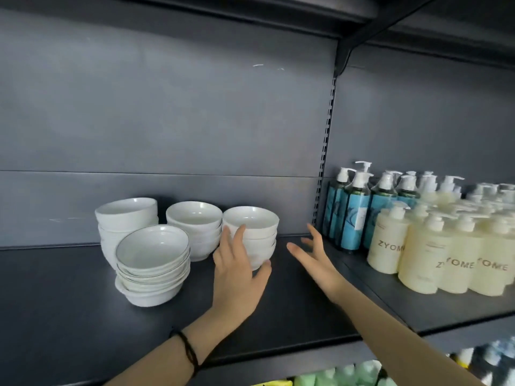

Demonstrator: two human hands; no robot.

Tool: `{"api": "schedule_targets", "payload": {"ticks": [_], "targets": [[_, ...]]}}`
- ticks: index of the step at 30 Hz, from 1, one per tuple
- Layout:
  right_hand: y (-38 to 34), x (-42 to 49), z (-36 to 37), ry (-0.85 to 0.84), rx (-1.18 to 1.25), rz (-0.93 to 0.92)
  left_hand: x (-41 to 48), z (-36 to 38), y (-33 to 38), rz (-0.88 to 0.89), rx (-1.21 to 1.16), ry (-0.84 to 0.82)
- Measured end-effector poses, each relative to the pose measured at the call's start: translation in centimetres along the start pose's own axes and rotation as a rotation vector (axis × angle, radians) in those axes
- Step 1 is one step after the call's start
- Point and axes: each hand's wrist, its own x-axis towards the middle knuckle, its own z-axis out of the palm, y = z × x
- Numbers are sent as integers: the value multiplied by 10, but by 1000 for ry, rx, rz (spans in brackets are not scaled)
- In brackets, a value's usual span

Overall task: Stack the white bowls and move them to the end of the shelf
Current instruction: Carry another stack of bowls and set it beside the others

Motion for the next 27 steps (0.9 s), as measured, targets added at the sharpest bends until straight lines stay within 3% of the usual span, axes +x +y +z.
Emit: {"api": "schedule_targets", "payload": {"ticks": [4,9,16,21,27], "targets": [[-1,19,5,-144,85,-36,15,15,10,-209,-152,197],[7,36,26,-255,222,-96,33,29,3,-331,-347,375],[17,42,26,-253,291,-141,36,27,-8,-288,-628,317],[17,42,25,-211,317,-127,36,25,-13,-358,-662,258],[18,42,23,-198,368,-121,30,21,-15,-320,-640,195]]}}
